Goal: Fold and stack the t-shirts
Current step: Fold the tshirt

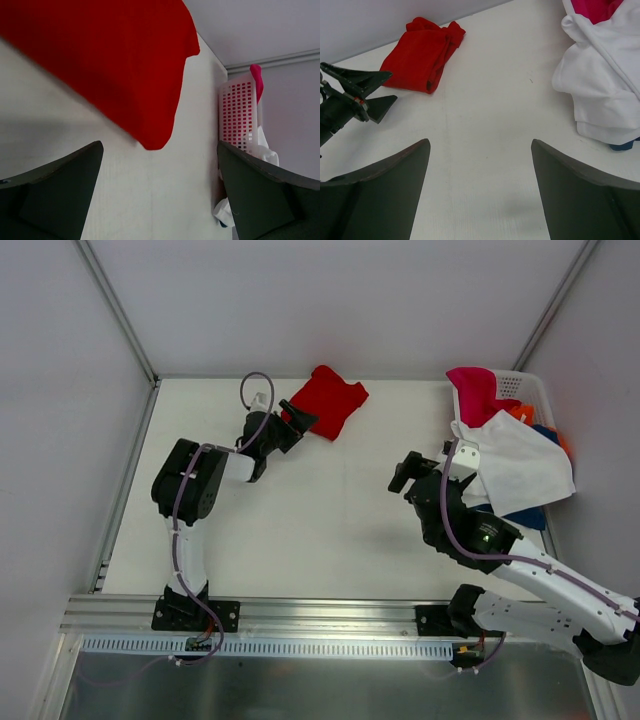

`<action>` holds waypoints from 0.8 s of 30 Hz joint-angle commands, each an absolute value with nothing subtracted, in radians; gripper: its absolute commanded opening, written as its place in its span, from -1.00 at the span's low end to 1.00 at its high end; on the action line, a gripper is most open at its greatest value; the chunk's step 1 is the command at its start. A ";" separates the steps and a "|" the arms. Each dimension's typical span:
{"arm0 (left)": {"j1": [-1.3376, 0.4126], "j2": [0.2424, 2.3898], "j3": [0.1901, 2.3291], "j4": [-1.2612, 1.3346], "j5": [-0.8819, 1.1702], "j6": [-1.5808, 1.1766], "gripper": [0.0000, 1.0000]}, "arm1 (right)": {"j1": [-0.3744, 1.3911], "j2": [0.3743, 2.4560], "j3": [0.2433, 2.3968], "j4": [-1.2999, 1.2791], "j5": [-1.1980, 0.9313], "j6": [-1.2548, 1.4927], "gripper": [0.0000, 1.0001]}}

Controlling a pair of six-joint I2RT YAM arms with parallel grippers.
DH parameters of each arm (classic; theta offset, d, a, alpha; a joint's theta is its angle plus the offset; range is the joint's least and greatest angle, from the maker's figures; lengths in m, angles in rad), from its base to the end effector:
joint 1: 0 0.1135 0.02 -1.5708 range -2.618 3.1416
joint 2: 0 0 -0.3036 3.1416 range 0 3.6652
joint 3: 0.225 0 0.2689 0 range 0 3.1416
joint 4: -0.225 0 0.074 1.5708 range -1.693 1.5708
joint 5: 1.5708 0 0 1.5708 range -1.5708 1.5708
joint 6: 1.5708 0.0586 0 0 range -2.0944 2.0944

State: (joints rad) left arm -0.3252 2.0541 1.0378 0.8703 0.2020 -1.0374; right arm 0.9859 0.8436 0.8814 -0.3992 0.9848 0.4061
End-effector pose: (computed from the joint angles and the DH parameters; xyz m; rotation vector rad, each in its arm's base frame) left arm 0.4512 -0.1645 0.1719 -0.4947 1.7960 -1.1556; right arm 0.1386 0.1209 0.3725 0.1151 1.7641 0.0520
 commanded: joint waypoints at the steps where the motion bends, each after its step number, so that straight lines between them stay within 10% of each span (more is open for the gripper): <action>1: -0.367 2.106 1.167 0.806 0.085 -1.032 0.98 | 0.991 0.821 0.916 -0.400 1.025 0.376 0.74; 10: -0.462 2.218 1.439 0.523 -0.170 -1.005 0.98 | 0.989 0.776 0.908 -0.387 1.075 0.304 0.76; 24: -0.549 1.842 1.161 0.351 -0.544 -0.977 0.98 | 0.988 0.788 0.871 -0.342 1.042 0.311 0.77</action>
